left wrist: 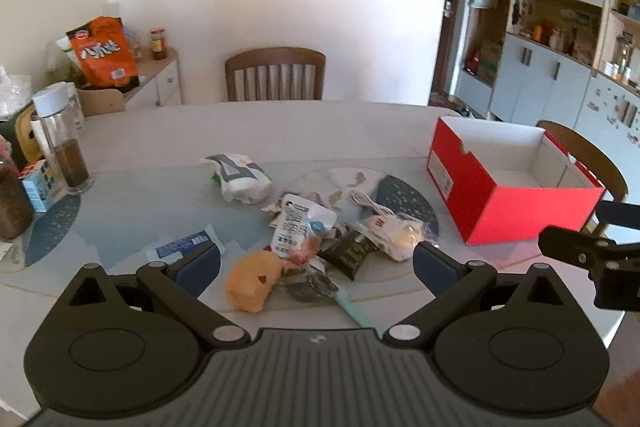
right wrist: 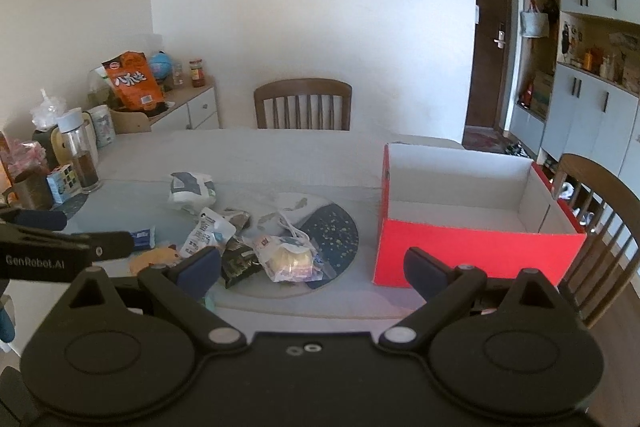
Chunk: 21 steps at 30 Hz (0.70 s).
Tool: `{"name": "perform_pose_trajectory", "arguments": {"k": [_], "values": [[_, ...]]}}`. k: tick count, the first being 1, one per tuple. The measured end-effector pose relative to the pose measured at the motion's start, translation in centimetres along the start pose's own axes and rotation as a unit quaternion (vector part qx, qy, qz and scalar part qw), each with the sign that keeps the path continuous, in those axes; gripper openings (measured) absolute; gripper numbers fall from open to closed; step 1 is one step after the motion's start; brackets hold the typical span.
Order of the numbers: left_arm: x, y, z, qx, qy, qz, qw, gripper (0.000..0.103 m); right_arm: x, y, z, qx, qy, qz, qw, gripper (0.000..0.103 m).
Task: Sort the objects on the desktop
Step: 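Move left gripper to blue bar while right gripper approaches clear bread bag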
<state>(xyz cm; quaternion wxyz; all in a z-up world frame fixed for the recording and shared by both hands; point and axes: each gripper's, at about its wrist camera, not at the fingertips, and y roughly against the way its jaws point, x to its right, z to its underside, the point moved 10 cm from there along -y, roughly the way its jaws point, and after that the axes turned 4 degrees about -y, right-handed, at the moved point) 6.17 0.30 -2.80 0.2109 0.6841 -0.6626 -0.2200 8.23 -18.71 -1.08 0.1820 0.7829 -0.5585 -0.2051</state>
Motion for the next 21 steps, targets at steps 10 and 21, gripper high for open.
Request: {"name": "perform_pose_trajectory", "arguments": {"k": [10,21], "values": [[-1.7,-0.9,-0.5,0.002,0.003,-0.013,0.9999,0.103,-0.8,-1.0,-0.4,0.001,0.002,-0.023,1.000,0.099],[-6.2,-5.4,-0.8,-0.011,-0.001,-0.007,0.9999,0.103,-1.9,-5.3,0.0,-0.021,-0.007,-0.023,0.999,0.099]]}}
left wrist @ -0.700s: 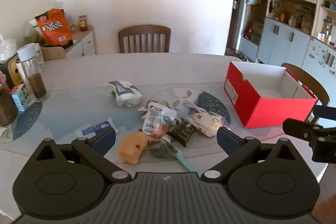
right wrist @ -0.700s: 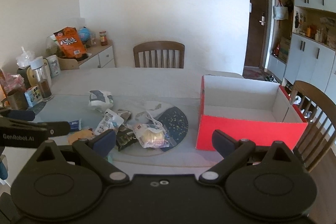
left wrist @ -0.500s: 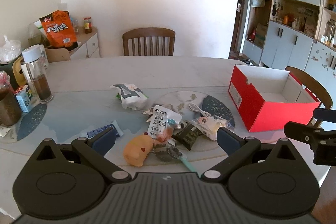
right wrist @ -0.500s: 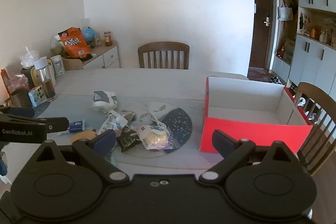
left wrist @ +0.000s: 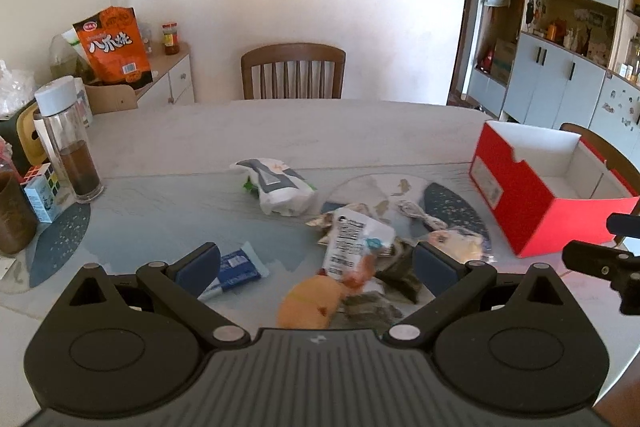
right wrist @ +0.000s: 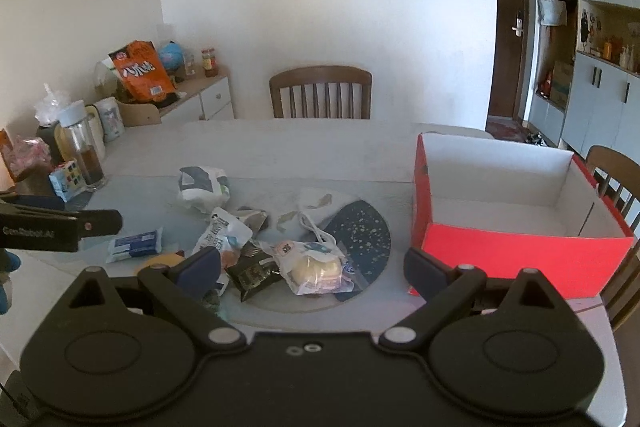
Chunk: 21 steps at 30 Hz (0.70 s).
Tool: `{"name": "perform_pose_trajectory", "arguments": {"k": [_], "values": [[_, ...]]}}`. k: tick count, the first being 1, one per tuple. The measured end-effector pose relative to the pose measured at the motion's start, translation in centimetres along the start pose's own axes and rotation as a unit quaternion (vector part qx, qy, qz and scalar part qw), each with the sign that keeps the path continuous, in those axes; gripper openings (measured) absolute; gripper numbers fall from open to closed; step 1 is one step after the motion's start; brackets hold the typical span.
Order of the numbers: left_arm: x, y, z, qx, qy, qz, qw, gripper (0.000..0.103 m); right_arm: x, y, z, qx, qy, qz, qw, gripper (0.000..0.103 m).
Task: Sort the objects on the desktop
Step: 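Move left gripper to blue bar while right gripper approaches clear bread bag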
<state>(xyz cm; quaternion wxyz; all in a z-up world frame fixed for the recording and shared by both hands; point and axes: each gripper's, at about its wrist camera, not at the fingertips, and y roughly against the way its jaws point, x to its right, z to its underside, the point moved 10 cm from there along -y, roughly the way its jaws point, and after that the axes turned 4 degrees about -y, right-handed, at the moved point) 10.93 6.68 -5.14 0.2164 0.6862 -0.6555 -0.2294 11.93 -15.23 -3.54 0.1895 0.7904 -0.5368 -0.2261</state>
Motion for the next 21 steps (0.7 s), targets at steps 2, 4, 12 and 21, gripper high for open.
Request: {"name": "perform_pose_trajectory", "arguments": {"k": [2,4,12,21], "values": [[-1.0,-0.9,0.1,-0.003,-0.001,0.004,1.0000,0.103,-0.2,-0.9,0.0,-0.007,-0.002,0.002,1.000,0.098],[-1.8,-1.9,0.1,-0.007,-0.010,0.006,0.9999,0.103,-0.3,-1.9,-0.1,-0.010,-0.001,0.005,1.000,0.098],[-4.6,-5.6,1.5,-0.021,-0.040,0.025,0.9987,0.103,0.5,-5.8,0.4,-0.033,-0.005,0.023,0.999,0.098],[-6.8,-9.2,3.1,-0.042,-0.053,0.026,0.9974,0.103,0.2,-10.0,1.0,-0.053,0.007,0.020,0.998,0.095]]}}
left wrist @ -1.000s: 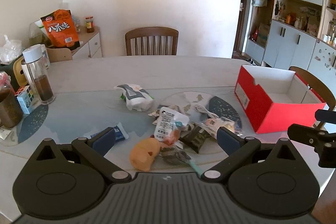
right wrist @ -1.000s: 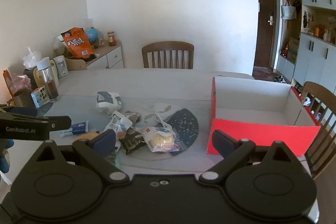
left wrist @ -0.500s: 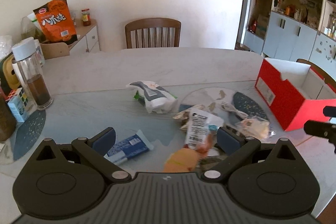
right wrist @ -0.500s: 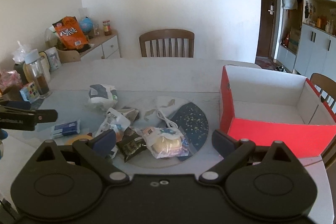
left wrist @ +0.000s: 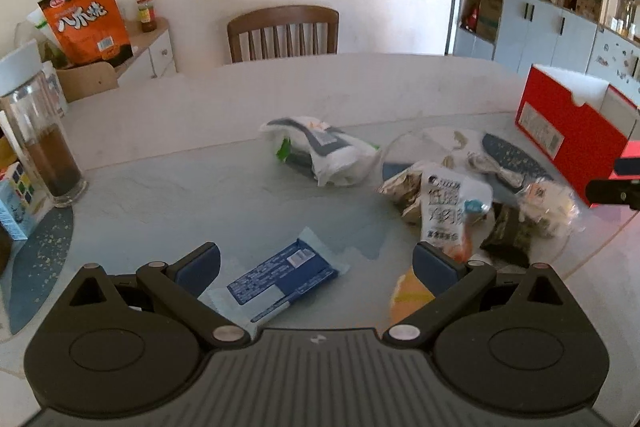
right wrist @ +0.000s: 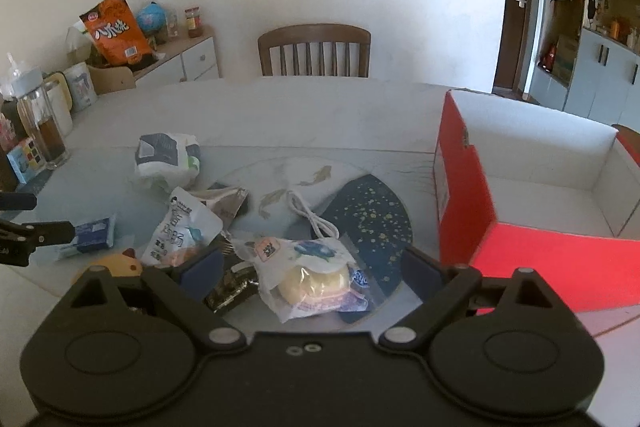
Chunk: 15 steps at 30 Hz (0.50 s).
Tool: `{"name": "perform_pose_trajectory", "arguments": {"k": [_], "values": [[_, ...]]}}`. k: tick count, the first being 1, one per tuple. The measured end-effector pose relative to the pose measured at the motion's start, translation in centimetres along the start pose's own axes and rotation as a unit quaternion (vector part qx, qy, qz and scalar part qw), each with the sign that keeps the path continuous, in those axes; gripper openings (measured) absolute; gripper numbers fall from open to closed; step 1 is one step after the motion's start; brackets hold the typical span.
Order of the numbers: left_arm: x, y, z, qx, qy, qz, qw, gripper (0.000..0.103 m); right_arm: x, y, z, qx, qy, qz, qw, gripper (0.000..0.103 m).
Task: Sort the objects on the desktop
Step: 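Move left gripper to blue bar while right gripper approaches clear bread bag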
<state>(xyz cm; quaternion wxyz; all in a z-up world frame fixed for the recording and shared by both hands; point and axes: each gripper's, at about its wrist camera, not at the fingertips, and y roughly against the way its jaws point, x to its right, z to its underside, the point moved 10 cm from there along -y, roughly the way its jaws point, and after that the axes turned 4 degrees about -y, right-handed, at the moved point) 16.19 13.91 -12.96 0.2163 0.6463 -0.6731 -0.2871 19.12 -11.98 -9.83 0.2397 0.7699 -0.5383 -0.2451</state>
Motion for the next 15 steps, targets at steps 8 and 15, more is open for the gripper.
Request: {"name": "perform_pose_trajectory", "arguments": {"k": [8,15], "values": [[-0.8,-3.2,1.1,-0.018,-0.009,0.015,0.9997,0.103,0.6,-3.0,0.8,-0.027,-0.004,0.010,1.000,0.094],[-1.1,-5.0,1.8,-0.029,-0.012,0.027,0.9992,0.102,1.0,-5.1,1.4,-0.042,-0.017,0.011,0.999,0.090]]}}
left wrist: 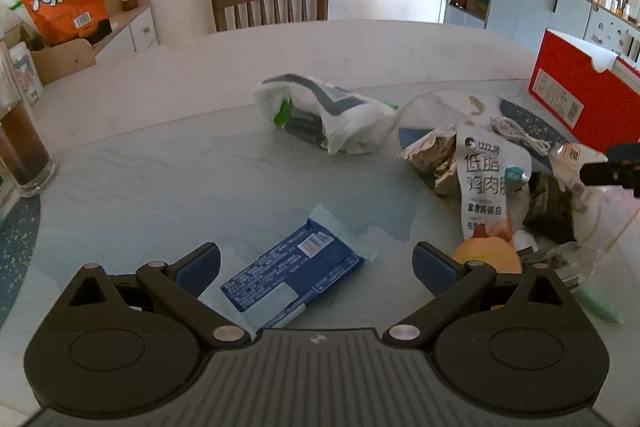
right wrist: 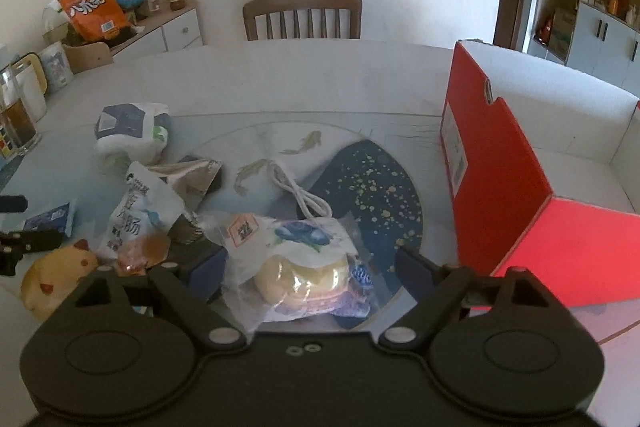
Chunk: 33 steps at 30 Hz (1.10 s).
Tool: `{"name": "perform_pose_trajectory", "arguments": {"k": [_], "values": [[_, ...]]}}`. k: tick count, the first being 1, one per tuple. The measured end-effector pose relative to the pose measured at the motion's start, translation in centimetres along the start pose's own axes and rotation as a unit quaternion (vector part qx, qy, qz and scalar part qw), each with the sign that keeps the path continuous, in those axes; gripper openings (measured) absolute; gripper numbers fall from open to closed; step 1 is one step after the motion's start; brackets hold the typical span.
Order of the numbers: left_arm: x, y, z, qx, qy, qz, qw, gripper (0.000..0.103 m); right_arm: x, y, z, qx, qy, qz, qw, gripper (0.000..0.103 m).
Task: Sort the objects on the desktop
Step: 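Move left gripper to blue bar while right gripper approaches clear bread bag, then close left gripper on blue bar while right gripper closes on bread bag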
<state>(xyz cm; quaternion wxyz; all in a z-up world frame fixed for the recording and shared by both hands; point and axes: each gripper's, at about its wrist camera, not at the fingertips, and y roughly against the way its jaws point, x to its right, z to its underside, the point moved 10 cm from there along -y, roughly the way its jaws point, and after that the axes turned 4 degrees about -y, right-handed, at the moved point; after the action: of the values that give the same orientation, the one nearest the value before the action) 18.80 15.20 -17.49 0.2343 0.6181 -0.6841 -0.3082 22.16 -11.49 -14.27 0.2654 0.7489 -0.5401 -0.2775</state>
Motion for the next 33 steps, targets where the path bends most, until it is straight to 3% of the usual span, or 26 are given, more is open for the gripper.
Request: {"name": "perform_pose_trajectory", "arguments": {"k": [16,23,33], "values": [[-0.8,-1.8,0.6,-0.010,0.013,0.020,0.9997,0.097,0.8,-2.2,-0.8,-0.004,-0.017,0.000,1.000,0.094],[-0.9,-1.6,0.4,-0.004,0.013,0.018,0.9998,0.083,1.2,-3.3,-0.4,-0.019,-0.037,0.015,0.999,0.096],[-1.4,-1.5,0.1,0.002,0.004,-0.002,1.0000,0.050,2.2,-3.7,-0.1,-0.031,-0.066,0.038,0.997,0.073]]}}
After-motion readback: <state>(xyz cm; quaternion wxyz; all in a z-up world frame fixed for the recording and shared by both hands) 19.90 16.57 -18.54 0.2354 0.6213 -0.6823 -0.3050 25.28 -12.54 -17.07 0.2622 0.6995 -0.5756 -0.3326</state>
